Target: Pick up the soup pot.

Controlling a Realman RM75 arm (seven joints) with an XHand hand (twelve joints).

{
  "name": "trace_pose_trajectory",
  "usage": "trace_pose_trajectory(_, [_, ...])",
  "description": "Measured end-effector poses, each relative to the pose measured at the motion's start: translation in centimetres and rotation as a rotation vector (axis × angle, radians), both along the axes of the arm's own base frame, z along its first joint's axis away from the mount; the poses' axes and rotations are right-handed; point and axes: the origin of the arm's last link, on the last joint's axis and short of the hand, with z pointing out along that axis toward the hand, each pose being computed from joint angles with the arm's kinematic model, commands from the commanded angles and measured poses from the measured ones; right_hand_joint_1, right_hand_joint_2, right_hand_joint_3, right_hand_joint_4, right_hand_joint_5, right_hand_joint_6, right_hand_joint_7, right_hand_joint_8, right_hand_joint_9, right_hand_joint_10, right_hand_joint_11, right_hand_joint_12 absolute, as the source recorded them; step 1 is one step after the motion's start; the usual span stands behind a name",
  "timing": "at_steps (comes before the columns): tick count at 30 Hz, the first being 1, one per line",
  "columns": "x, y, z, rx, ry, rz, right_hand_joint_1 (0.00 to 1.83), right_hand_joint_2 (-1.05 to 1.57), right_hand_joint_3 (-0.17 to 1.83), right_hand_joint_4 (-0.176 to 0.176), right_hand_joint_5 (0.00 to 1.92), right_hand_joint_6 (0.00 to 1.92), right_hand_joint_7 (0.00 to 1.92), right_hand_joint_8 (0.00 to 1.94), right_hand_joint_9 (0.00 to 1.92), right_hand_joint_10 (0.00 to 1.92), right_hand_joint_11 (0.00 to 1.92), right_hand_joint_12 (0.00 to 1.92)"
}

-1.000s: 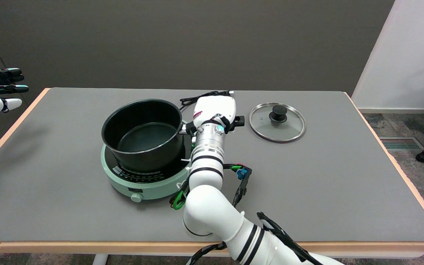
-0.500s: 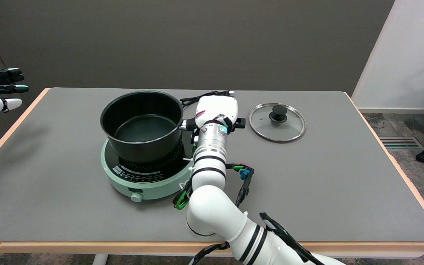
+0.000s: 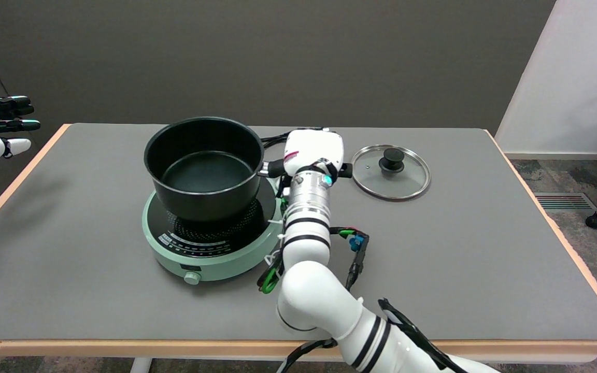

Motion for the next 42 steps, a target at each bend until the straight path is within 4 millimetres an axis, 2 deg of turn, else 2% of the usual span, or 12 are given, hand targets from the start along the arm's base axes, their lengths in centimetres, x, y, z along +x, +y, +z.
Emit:
trace_pose_trajectory(11, [1.3,1.0,2.2,0.015,0.002,0.064,0.90,1.41,0.59,-0.077,1.79,1.79,1.79,1.79,1.79,1.79,1.79,1.79])
trace_pose_trajectory(23, [2.2,3.0,6.5,0.036,0.033,0.082,0.89,1.40,0.57,-0.077,1.80,1.80,1.80,1.80,1.80,1.80,1.80,1.80])
trace_pose_trajectory(32, [1.0,3.7,10.7,0.070,0.055,0.034,0.88,1.42,0.55,-0.076,1.80,1.80,1.80,1.80,1.80,1.80,1.80,1.80])
trace_pose_trajectory(42, [-0.5,4.1,16.5,0.123,0.010,-0.021,0.88,1.42,0.55,-0.076,1.80,1.80,1.80,1.80,1.80,1.80,1.80,1.80])
